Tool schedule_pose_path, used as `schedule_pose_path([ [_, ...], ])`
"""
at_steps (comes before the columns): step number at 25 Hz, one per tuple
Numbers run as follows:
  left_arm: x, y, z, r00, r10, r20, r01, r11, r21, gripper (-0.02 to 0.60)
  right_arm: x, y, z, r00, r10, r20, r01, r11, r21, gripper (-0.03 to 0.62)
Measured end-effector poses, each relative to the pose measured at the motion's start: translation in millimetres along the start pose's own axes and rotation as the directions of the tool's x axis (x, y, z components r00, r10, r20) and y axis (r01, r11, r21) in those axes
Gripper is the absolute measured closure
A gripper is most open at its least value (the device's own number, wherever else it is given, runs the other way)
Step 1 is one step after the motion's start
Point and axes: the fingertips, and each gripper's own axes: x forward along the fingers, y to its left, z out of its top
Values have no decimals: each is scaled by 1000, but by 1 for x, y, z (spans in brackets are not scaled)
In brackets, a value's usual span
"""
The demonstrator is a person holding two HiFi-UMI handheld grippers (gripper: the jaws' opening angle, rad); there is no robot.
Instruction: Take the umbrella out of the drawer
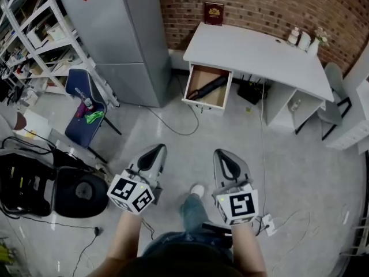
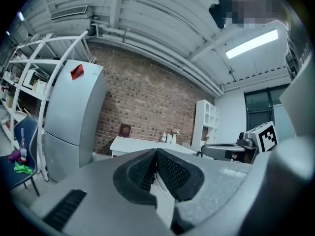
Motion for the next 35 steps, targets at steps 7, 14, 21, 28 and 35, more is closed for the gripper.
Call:
schedule_pose_path([
  [7, 87, 54, 9, 1000, -19, -19, 18, 999, -47, 584, 82, -63, -1, 999, -32, 2, 32, 999, 17, 602],
  [14, 153, 89, 17, 999, -16, -31, 14, 999, -51, 584, 142, -113, 6, 998, -61, 2, 61, 998, 27, 602],
  [21, 174, 113, 24, 1000, -9, -20, 8, 998, -65, 584, 174, -124, 8, 1000, -31, 5, 31, 999, 31, 501],
  [28, 201, 139, 15, 999, -15, -28, 13, 997, -75, 584, 211, -134, -9, 999, -29, -26, 32, 993, 112, 443],
  [35, 252, 174, 20, 999, -3, -44, 1, 999, -54, 584, 272, -162, -16, 998, -27, -54, 38, 972, 230, 392],
])
